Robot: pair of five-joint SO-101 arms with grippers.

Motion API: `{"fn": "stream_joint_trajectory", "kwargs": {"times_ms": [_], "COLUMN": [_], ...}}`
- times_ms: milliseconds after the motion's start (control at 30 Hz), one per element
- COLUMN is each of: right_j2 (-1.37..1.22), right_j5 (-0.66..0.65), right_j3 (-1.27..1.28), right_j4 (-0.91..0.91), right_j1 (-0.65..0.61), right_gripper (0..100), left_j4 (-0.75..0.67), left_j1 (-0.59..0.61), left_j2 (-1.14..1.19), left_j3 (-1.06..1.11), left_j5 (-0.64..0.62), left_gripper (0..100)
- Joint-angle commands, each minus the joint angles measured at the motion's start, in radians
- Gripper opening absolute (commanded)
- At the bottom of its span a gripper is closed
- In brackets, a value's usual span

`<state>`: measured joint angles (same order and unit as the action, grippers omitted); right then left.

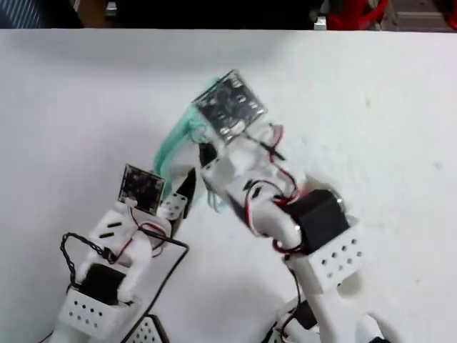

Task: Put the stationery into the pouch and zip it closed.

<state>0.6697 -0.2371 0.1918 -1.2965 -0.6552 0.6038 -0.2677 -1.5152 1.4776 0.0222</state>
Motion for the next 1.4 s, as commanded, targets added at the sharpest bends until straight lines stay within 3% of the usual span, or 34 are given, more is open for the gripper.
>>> {"fn": "stream_joint_trajectory", "kwargs": {"times_ms": [0,167,500,700,800,1100,1367], "right_j2": [0.065,0.085,0.087,0.097,0.116,0.277,0.303], "right_j5": [-0.015,-0.017,-0.02,-0.091,-0.107,-0.109,-0.11], "right_j3": [-0.003,0.041,0.269,0.324,0.328,0.328,0.328], "right_j4": [-0.001,0.119,0.332,0.453,0.45,0.357,0.295], "right_j1": [-0.081,-0.102,0.01,0.027,0.021,0.022,0.024], "right_gripper": [25.8,25.8,25.0,0.8,1.7,1.9,1.9], "left_j4": [-0.023,-0.018,-0.017,-0.017,-0.008,0.249,0.164], "left_j1": [0.004,-0.038,-0.038,-0.031,-0.03,-0.007,0.012], "left_j2": [-0.015,-0.015,-0.015,-0.015,-0.015,-0.015,-0.015], "left_j3": [-0.011,-0.005,-0.005,-0.009,-0.032,-0.258,-0.273], "left_j5": [0.008,0.009,0.009,0.009,0.008,-0.098,-0.08], "left_gripper": [13,13,13,13,14,20,20]}}
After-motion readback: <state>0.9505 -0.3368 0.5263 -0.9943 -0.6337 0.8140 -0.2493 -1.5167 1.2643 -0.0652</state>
